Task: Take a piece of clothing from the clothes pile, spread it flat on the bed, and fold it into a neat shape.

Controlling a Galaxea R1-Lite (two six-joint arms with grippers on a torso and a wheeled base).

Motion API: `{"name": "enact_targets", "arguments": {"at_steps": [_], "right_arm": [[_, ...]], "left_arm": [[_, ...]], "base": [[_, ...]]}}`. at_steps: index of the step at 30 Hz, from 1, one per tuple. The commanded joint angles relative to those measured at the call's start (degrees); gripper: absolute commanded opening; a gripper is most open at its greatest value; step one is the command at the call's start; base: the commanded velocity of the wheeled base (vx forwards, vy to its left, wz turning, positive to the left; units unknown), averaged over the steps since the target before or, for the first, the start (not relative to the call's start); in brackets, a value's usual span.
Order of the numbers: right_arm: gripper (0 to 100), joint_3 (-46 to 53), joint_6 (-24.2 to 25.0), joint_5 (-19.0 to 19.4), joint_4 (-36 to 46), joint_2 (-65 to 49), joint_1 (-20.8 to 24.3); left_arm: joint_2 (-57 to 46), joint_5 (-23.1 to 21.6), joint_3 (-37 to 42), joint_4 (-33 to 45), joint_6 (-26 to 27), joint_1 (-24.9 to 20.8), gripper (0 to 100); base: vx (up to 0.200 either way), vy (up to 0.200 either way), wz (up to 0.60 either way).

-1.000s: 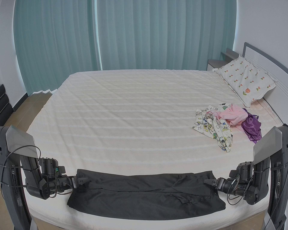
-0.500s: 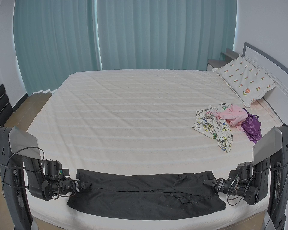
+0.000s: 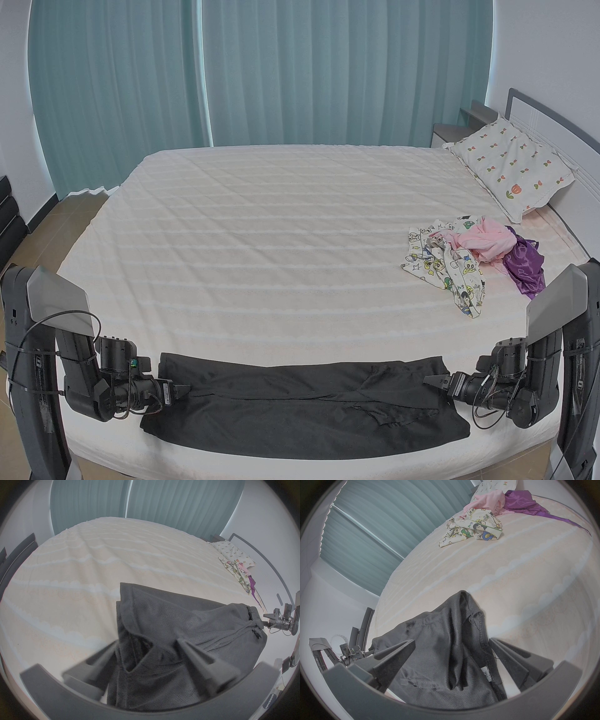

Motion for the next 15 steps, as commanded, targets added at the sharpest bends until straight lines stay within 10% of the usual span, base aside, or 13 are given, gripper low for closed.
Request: {"name": "enact_targets", "arguments": {"at_steps": [1, 15], "right_arm": [[100, -0.03, 0.00, 0.01, -0.69, -0.01, 0.04], [100, 0.41, 0.09, 0.01, -0.69, -0.19, 0.04]], "left_arm": [[0.69, 0.09, 0.13, -0.26, -0.02, -0.51, 0], [-5.03, 3.43, 2.86, -0.43, -0.54, -1.12, 0]], "base": [[0.000, 0.000, 0.00], [0.000, 0.000, 0.00]]}}
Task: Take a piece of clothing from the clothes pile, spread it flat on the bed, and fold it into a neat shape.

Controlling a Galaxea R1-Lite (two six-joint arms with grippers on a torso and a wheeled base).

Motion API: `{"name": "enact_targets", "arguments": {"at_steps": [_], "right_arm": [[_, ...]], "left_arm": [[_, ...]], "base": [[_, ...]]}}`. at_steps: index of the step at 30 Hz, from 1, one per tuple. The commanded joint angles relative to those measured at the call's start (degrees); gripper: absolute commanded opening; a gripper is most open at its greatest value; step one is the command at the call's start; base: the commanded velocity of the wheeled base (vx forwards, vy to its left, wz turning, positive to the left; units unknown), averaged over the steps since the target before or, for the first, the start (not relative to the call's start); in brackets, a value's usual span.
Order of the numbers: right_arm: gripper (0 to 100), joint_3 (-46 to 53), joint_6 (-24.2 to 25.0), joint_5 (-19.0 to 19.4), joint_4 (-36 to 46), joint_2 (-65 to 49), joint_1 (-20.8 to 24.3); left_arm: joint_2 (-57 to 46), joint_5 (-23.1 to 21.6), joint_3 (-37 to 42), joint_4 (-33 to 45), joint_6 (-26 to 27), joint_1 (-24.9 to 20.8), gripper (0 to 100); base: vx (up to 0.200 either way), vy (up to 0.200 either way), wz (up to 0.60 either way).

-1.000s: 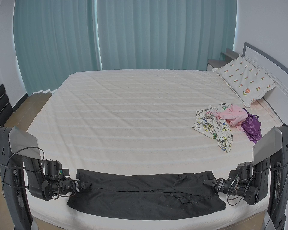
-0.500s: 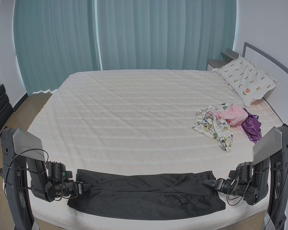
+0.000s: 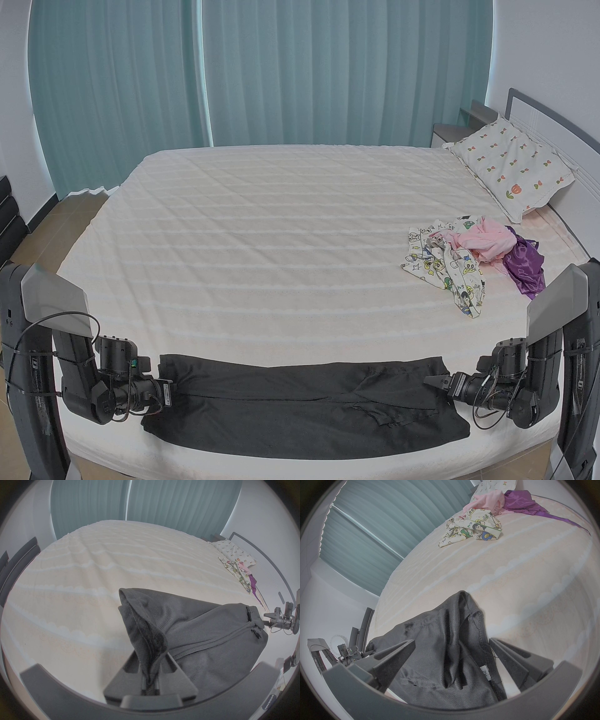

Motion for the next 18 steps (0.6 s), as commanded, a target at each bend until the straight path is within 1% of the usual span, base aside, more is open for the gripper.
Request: {"name": "enact_targets", "arguments": {"at_steps": [1, 5, 8, 12, 14, 15, 16, 17, 18], "right_arm": [[100, 0.13, 0.01, 0.08, -0.69, -0.03, -0.02], [100, 0.13, 0.01, 0.08, -0.69, 0.06, -0.10], [100, 0.13, 0.09, 0.08, -0.69, 0.15, -0.10], [100, 0.13, 0.18, 0.08, -0.69, 0.15, -0.19], [100, 0.04, 0.18, 0.17, -0.69, 0.15, -0.19], [100, 0.04, 0.18, 0.17, -0.69, 0.15, -0.19], [100, 0.04, 0.18, 0.17, -0.69, 0.15, -0.19], [100, 0.04, 0.18, 0.17, -0.69, 0.15, -0.19], [100, 0.13, 0.18, 0.17, -0.69, 0.15, -0.19]], "left_arm": [[-2.83, 0.12, 0.45, 0.37, -0.19, 0.38, 0], [-4.76, 0.12, 0.81, 0.46, -0.10, 2.05, 0], [-7.40, -0.50, 1.16, 0.99, 0.07, 4.34, 0], [-9.68, -0.94, 1.33, 3.80, 0.25, 6.62, 0], [-10.82, -2.26, 0.98, 5.03, 0.34, 8.82, 0], [-10.91, -2.52, 0.89, 5.12, 0.34, 9.08, 0], [-11.35, -3.66, 0.54, 5.30, 0.42, 10.84, 0], [-11.35, -3.66, 0.54, 5.30, 0.42, 10.84, 0], [-11.44, -4.01, -0.43, 5.74, 0.42, 12.60, 0]], "base": [[0.000, 0.000, 0.00], [0.000, 0.000, 0.00], [0.000, 0.000, 0.00], [0.000, 0.000, 0.00], [0.000, 0.000, 0.00], [0.000, 0.000, 0.00], [0.000, 0.000, 0.00], [0.000, 0.000, 0.00], [0.000, 0.000, 0.00]]}}
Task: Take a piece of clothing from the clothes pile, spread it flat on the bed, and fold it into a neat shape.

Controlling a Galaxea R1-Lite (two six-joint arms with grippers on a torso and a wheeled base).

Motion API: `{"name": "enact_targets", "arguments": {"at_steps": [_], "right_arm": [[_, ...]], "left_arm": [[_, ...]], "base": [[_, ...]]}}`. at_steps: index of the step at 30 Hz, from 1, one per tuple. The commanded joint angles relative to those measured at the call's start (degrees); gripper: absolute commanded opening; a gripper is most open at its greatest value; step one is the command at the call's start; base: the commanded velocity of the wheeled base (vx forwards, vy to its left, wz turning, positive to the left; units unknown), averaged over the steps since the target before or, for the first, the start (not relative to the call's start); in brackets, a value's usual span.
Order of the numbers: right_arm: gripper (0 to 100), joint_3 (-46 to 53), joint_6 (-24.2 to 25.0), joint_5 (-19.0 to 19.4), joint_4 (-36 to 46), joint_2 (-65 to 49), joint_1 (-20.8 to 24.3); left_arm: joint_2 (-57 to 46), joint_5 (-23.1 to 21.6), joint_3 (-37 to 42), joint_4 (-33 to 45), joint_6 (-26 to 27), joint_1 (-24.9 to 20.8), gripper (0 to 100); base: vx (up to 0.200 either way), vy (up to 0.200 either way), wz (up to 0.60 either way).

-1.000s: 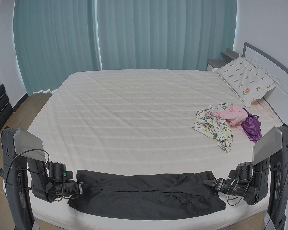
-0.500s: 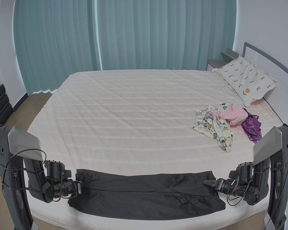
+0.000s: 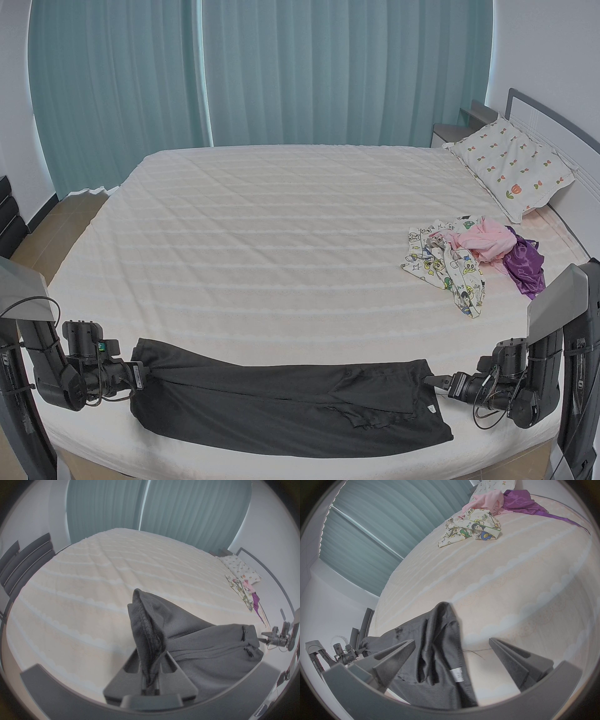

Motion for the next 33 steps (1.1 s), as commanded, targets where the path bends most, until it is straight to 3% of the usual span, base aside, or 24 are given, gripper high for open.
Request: {"name": "enact_targets", "arguments": {"at_steps": [1, 5, 8, 11, 16, 19, 22, 23, 24, 26, 33], "right_arm": [[100, -0.05, -0.01, 0.04, -0.67, 0.12, 0.00], [100, -0.05, 0.08, 0.13, -0.67, 0.03, -0.17], [100, -0.22, 0.08, 0.13, -0.67, 0.03, -0.35], [100, -0.31, 0.16, 0.13, -0.67, -0.06, 0.00], [100, -0.22, 0.08, 0.13, -0.67, -0.23, 0.18], [100, -0.22, 0.16, 0.13, -0.67, -0.23, 0.09], [100, -0.22, 0.16, 0.21, -0.67, -0.23, 0.18], [100, -0.22, 0.16, 0.21, -0.67, -0.23, 0.18], [100, -0.22, 0.16, 0.21, -0.67, -0.23, 0.18], [100, -0.14, 0.16, 0.21, -0.67, -0.41, 0.18], [100, -0.14, 0.16, 0.21, -0.67, -0.76, 0.18]], "left_arm": [[-2.24, -0.95, -1.99, 1.32, 0.16, 4.74, 0], [-5.14, -2.36, -4.63, 5.71, 0.42, 8.17, 0], [-10.68, -6.23, -8.41, 14.85, 0.33, 10.90, 0], [-14.28, -6.49, -10.52, 23.03, -0.02, 10.72, 0], [-15.77, -5.44, -9.82, 25.49, -0.81, 7.56, 0], [-17.97, 1.16, -7.27, 25.49, -8.63, -1.67, 0], [-18.41, 3.44, -6.83, 25.40, -11.18, -4.57, 0], [-19.03, 8.19, -6.30, 25.75, -15.66, -10.55, 0], [-19.03, 8.63, -6.21, 25.75, -16.10, -11.17, 0], [-19.03, 12.41, -5.69, 25.84, -19.71, -17.14, 0], [-18.41, 16.19, -6.39, 25.93, -24.89, -26.81, 0]], "base": [[0.000, 0.000, 0.00], [0.000, 0.000, 0.00], [0.000, 0.000, 0.00], [0.000, 0.000, 0.00], [0.000, 0.000, 0.00], [0.000, 0.000, 0.00], [0.000, 0.000, 0.00], [0.000, 0.000, 0.00], [0.000, 0.000, 0.00], [0.000, 0.000, 0.00], [0.000, -0.029, 0.00]]}}
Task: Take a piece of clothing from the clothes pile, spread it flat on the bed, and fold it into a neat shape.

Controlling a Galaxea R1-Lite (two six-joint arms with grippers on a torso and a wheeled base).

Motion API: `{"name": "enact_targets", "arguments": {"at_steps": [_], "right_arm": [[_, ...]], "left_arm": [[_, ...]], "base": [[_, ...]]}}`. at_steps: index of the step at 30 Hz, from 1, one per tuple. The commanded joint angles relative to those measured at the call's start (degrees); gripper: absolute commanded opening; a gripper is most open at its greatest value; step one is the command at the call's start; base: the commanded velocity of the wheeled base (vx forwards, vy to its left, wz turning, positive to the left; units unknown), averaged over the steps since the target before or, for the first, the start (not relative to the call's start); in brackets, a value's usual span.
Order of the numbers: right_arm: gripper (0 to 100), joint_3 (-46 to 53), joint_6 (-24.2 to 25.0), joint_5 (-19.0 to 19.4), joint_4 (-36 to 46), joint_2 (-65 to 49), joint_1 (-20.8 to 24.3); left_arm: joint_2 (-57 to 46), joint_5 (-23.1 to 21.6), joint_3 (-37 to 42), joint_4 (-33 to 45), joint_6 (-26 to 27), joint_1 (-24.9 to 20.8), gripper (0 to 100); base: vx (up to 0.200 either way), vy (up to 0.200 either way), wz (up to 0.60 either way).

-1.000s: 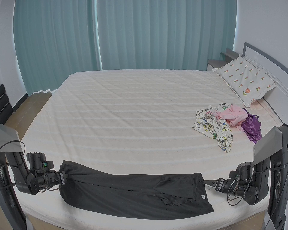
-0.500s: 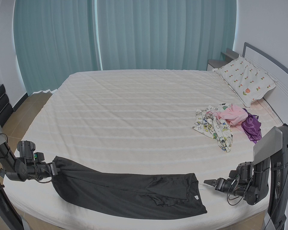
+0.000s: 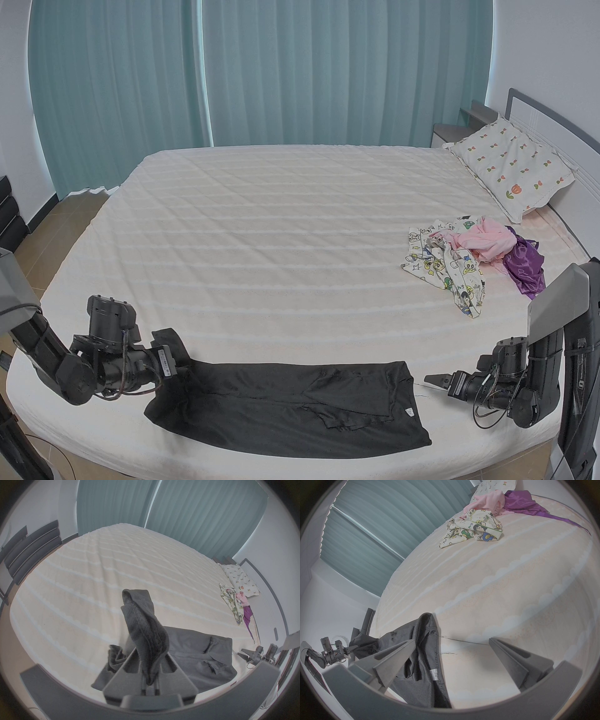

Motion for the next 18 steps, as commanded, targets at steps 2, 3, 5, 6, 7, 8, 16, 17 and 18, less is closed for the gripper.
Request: {"name": "enact_targets", "arguments": {"at_steps": [2, 3, 5, 6, 7, 8, 16, 17, 18], "right_arm": [[100, 0.11, 0.00, 0.12, -0.69, -0.32, -0.02], [100, 0.11, 0.00, 0.12, -0.69, -0.32, 0.07], [100, 0.11, 0.00, 0.12, -0.69, -0.32, 0.07], [100, 0.11, 0.00, 0.12, -0.69, -0.41, 0.07], [100, 0.11, 0.00, 0.12, -0.69, -0.41, 0.07], [100, 0.11, 0.00, 0.12, -0.69, -0.41, 0.07], [100, 0.11, 0.00, 0.03, -0.69, -0.41, 0.34], [100, 0.11, 0.00, 0.03, -0.69, -0.41, 0.34], [100, 0.11, 0.00, 0.03, -0.69, -0.41, 0.42]], "left_arm": [[-0.25, 5.00, -0.17, 0.03, -4.47, -9.84, 0], [-0.16, 5.44, -0.43, 0.03, -4.91, -10.72, 0], [-0.07, 5.96, -1.05, 0.12, -5.44, -11.95, 0], [-0.07, 5.96, -1.05, 0.12, -5.44, -12.04, 0], [-0.07, 6.14, -1.22, 0.21, -5.70, -12.83, 0], [-0.07, 6.23, -1.40, 0.38, -5.96, -13.53, 0], [0.63, 6.23, -5.18, 5.48, -9.48, -17.31, 0], [0.63, 6.23, -5.18, 5.48, -9.48, -17.31, 0], [0.99, 6.23, -6.14, 6.54, -10.18, -18.37, 0]], "base": [[0.000, -0.200, 0.00], [0.000, -0.200, 0.00], [0.000, -0.200, 0.00], [0.000, -0.200, 0.00], [0.000, -0.200, 0.00], [0.000, -0.200, 0.00], [0.000, -0.200, 0.00], [0.000, -0.200, 0.00], [0.000, -0.200, 0.00]]}}
